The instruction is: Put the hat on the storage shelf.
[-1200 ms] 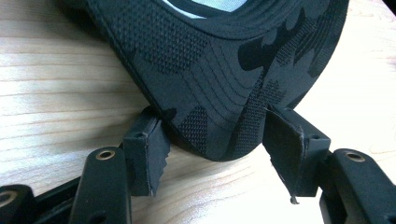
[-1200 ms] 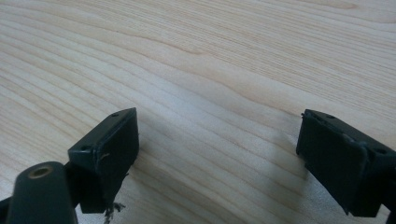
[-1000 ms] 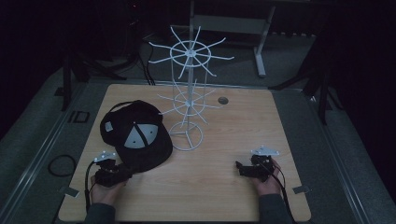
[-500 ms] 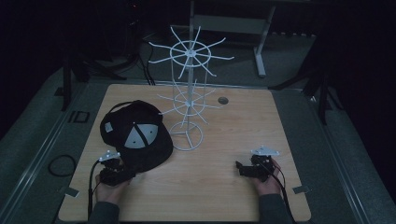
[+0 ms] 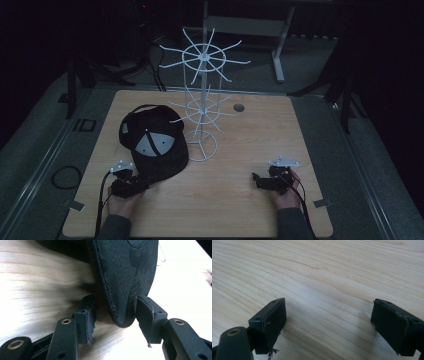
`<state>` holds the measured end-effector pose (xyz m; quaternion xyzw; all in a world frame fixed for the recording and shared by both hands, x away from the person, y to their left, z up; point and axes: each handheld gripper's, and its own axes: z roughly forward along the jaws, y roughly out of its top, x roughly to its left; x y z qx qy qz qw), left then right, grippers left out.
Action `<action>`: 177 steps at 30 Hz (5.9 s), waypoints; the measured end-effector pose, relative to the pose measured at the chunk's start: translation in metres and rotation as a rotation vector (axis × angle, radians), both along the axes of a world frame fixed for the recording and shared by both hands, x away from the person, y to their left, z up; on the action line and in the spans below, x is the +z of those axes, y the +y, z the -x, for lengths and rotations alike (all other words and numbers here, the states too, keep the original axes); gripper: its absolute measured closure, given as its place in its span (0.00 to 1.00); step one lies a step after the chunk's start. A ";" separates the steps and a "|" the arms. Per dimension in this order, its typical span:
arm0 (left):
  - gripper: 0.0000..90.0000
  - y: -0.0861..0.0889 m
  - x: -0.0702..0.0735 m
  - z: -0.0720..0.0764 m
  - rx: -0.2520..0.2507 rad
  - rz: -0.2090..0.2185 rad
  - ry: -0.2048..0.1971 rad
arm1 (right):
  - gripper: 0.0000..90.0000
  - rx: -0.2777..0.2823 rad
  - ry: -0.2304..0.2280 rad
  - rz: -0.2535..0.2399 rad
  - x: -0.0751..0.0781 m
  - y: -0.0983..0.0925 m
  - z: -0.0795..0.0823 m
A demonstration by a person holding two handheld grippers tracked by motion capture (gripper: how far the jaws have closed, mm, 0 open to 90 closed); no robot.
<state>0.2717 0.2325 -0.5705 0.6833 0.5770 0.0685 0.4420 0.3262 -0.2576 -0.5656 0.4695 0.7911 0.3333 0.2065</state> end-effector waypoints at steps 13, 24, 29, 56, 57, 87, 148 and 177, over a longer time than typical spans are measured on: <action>0.66 -0.001 -0.004 -0.006 -0.006 0.046 -0.002 | 0.14 0.000 0.000 0.000 0.000 0.000 0.000; 0.71 -0.024 0.000 -0.015 -0.046 -0.021 -0.006 | 0.14 0.003 0.001 -0.001 0.000 0.000 -0.002; 0.81 -0.028 0.003 -0.016 -0.061 0.012 -0.023 | 0.14 0.003 0.000 -0.001 0.000 0.000 -0.002; 0.96 -0.009 0.029 -0.011 0.018 0.033 -0.065 | 0.14 0.002 0.002 0.000 0.000 0.000 -0.002; 0.96 -0.007 0.032 -0.011 0.025 0.032 -0.074 | 0.14 0.002 0.002 0.000 0.000 0.000 -0.002; 0.96 0.013 0.067 -0.005 0.134 -0.044 -0.159 | 0.14 0.002 0.003 -0.001 0.000 0.000 -0.002; 0.96 0.025 0.109 -0.005 0.197 -0.115 -0.236 | 0.14 0.002 0.003 -0.001 0.000 0.000 -0.002; 0.96 0.017 0.132 -0.006 0.201 -0.170 -0.273 | 0.14 0.000 0.002 -0.001 0.000 0.000 -0.002</action>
